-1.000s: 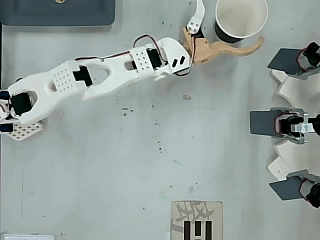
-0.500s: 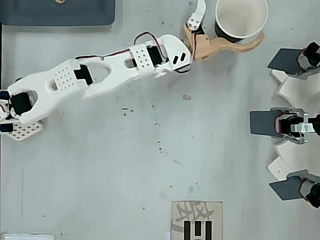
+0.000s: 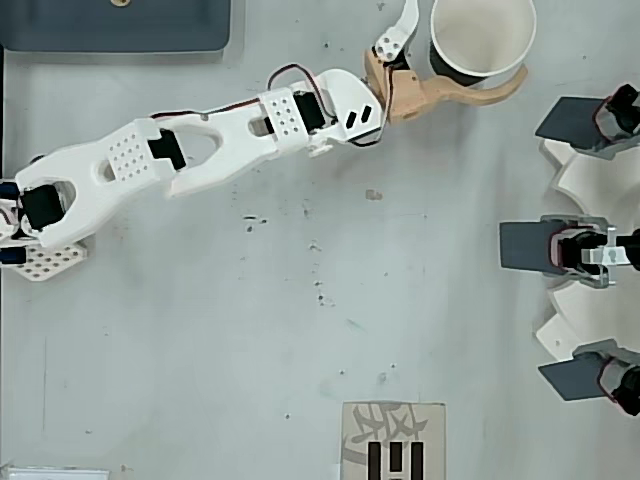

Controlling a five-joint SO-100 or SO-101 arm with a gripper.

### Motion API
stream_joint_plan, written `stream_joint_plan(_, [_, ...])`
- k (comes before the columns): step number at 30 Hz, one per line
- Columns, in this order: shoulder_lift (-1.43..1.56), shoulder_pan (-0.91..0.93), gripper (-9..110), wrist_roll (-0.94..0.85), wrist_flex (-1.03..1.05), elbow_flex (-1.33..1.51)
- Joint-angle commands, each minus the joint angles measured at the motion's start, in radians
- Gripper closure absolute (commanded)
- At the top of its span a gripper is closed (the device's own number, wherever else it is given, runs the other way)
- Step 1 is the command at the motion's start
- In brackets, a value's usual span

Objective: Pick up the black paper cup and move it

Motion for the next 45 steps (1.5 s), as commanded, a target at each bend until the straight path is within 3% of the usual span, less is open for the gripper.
stream_joint_plan(1, [0.025, -0.015, 67, 0.009, 0.005, -0.067])
stream_joint_plan(16, [0.035, -0.014, 71, 0.035, 0.012, -0.081])
stream_joint_plan(45, [0.081, -0.012, 93, 0.014, -0.009, -0.026])
